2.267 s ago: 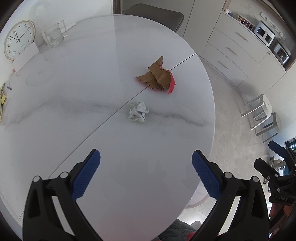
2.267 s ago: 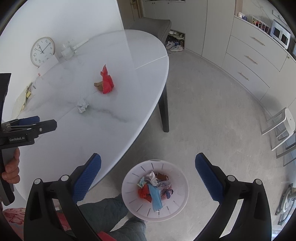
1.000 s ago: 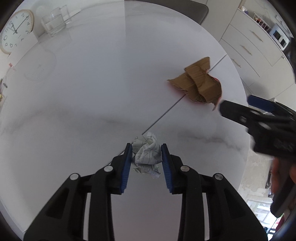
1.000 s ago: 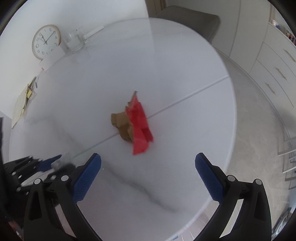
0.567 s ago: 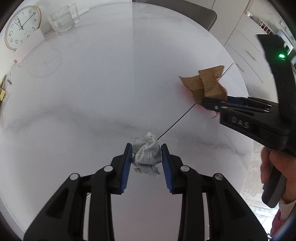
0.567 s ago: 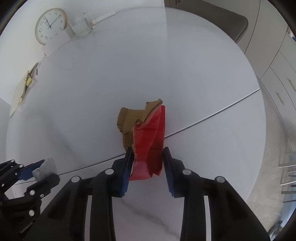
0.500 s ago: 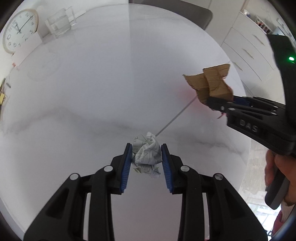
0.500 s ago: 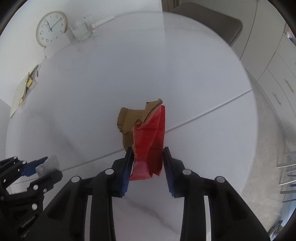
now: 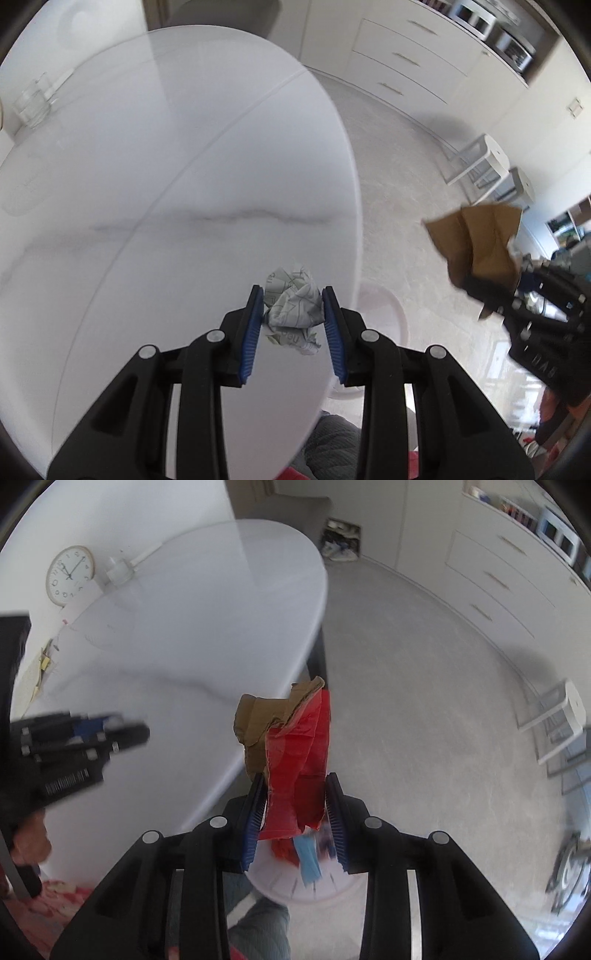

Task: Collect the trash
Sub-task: 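Carry the white tissue and brown-red paper over the bin, then open both tools over the bin to drop the tissue and paper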

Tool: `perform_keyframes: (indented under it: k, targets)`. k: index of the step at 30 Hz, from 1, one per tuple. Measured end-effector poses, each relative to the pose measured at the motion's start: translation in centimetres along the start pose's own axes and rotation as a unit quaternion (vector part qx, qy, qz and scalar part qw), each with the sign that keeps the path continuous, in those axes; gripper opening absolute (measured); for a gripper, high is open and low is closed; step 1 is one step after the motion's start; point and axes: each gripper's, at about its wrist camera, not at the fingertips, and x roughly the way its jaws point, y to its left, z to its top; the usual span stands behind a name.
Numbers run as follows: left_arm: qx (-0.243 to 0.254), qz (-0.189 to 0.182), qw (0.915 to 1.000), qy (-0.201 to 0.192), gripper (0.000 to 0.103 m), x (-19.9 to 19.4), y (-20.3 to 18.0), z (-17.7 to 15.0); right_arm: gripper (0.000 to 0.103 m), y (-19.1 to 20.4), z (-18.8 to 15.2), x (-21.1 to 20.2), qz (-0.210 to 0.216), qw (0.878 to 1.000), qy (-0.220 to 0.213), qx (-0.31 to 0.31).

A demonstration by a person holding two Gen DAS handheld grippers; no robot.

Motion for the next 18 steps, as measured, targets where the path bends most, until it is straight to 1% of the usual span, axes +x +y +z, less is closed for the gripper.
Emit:
perform_keyframes:
  k: [1,4,6,7,8,9,10,11,13,16,18]
  targets:
    - [0.008,0.000,1.0000,0.001,0.032,-0.1,-0.9,-0.4,0.034,-0.5,-1.4,0.2,-0.001,1.000,0.007,0.007]
    - [0.021,0.000,0.9998,0.002,0.032,-0.2,-2.6,-1.2,0.034,-1.1,-4.1,1.0,0.004,1.000,0.020,0.016]
    - [0.024,0.001,0.9997,0.002,0.032,-0.3,-3.0,-1.6,0.035,-1.3,-5.1,1.6,0.009,1.000,0.022,0.013]
    - [0.025,0.003,0.9997,0.002,0.032,-0.3,-3.3,-1.8,0.040,-1.4,-5.5,2.0,0.010,1.000,0.022,0.009]
    - [0.026,0.005,0.9997,0.003,0.032,-0.2,-3.5,-1.6,0.048,-1.4,-5.8,2.2,0.011,1.000,0.022,0.005]
    - [0.026,0.007,0.9996,0.003,0.032,-0.3,-4.0,-2.1,0.067,-1.8,-6.4,2.1,0.011,1.000,0.023,0.002]
    - [0.027,0.008,0.9996,0.004,0.032,-0.4,-4.4,-2.5,0.080,-1.9,-6.7,2.0,0.006,1.000,0.021,-0.003]
    - [0.027,0.009,0.9996,0.005,0.032,-0.5,-5.0,-2.9,0.083,-2.1,-7.0,1.7,-0.001,1.000,0.015,-0.006]
    - [0.027,0.008,0.9996,0.005,0.033,-0.6,-5.6,-3.3,0.094,-1.8,-6.8,1.4,-0.010,1.000,0.007,-0.011]
    - [0.032,0.006,0.9994,0.008,0.033,-0.6,-6.1,-3.7,0.101,-2.2,-7.0,0.4,-0.022,1.000,-0.005,-0.006]
    - [0.039,0.004,0.9992,0.010,0.033,-0.4,-6.6,-3.8,0.101,-2.9,-7.4,0.2,-0.026,1.000,-0.002,0.003]
